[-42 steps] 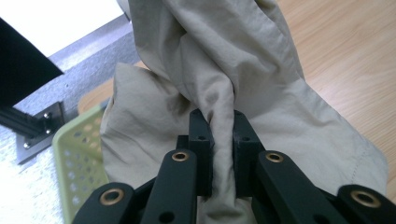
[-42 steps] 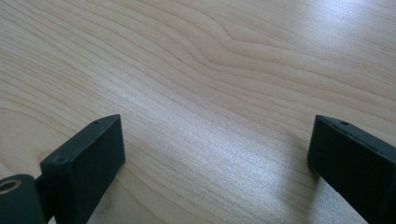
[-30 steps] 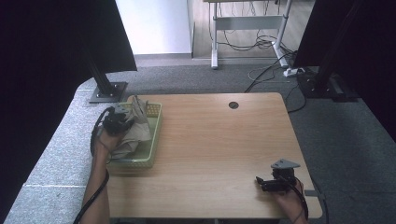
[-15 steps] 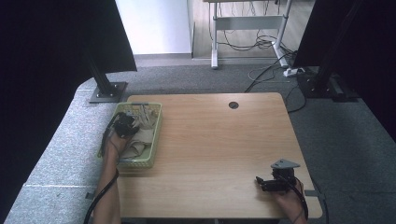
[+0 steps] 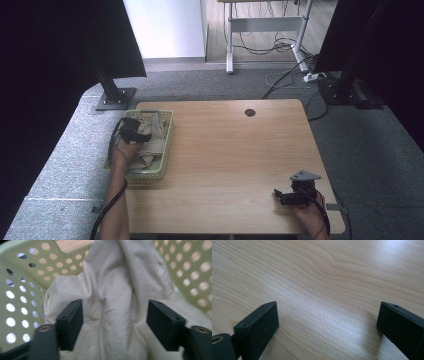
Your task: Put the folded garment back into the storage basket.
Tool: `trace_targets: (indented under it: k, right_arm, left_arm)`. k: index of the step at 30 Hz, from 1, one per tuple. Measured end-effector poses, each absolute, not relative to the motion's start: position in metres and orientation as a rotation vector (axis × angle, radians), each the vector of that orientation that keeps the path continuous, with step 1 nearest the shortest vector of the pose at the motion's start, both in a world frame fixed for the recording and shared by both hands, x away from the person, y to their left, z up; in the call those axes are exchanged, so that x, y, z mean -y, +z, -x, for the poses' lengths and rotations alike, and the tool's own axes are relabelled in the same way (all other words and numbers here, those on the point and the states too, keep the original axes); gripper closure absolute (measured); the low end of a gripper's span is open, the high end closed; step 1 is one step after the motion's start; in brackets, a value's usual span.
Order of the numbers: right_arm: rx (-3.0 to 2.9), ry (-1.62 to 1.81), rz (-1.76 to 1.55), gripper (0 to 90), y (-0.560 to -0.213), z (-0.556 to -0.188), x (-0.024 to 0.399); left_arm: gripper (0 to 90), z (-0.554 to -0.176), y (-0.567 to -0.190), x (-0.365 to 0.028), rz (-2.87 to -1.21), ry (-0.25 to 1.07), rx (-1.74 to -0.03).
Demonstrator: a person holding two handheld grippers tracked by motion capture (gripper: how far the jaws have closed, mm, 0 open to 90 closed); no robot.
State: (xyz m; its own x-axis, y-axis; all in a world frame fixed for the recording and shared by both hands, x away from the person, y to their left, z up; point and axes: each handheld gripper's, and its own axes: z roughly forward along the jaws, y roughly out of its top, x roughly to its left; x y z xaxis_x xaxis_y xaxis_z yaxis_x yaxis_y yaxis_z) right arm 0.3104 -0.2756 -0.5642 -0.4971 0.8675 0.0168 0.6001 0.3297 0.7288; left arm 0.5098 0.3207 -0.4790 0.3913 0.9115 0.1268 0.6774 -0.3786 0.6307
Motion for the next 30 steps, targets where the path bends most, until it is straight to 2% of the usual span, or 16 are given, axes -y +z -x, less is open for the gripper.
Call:
trace_targets:
  k: [3, 8, 19, 30]
  right_arm:
    - [-2.224, 0.975, -1.299, 3.6, -0.564, -0.310, 0.276]
    - [-2.225, 0.976, -1.299, 3.5, -0.564, -0.310, 0.276]
    - [-2.226, 0.976, -1.297, 3.3, -0.564, -0.310, 0.276]
    - [-2.226, 0.975, -1.297, 3.2, -0.564, -0.310, 0.276]
  left_arm:
    - [20.0, -0.508, -0.475, -0.320, -2.135, 0.632, -1.361]
    - [15.8, -0.501, -0.465, -0.316, -2.060, 0.598, -1.347]
    - [16.0, -0.484, -0.451, -0.301, -2.002, 0.529, -1.295]
    - [14.4, -0.462, -0.438, -0.284, -1.997, 0.560, -1.207]
